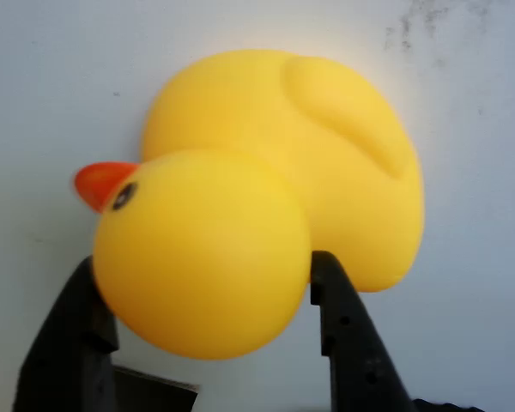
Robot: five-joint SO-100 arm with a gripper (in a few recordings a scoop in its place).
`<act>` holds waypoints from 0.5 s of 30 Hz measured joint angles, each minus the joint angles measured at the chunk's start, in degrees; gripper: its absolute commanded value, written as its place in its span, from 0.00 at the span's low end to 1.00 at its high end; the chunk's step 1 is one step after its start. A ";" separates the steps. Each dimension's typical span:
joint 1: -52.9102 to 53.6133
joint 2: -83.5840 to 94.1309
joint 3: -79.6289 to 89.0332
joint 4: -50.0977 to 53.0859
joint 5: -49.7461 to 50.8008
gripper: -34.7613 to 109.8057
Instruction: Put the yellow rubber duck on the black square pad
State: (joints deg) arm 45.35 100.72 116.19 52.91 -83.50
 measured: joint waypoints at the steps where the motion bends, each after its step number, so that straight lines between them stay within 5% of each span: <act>1: 0.00 0.00 0.00 0.00 0.00 0.35; 15: -0.18 1.23 0.00 0.00 0.26 0.31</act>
State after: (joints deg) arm 45.18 101.95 116.19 52.91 -83.23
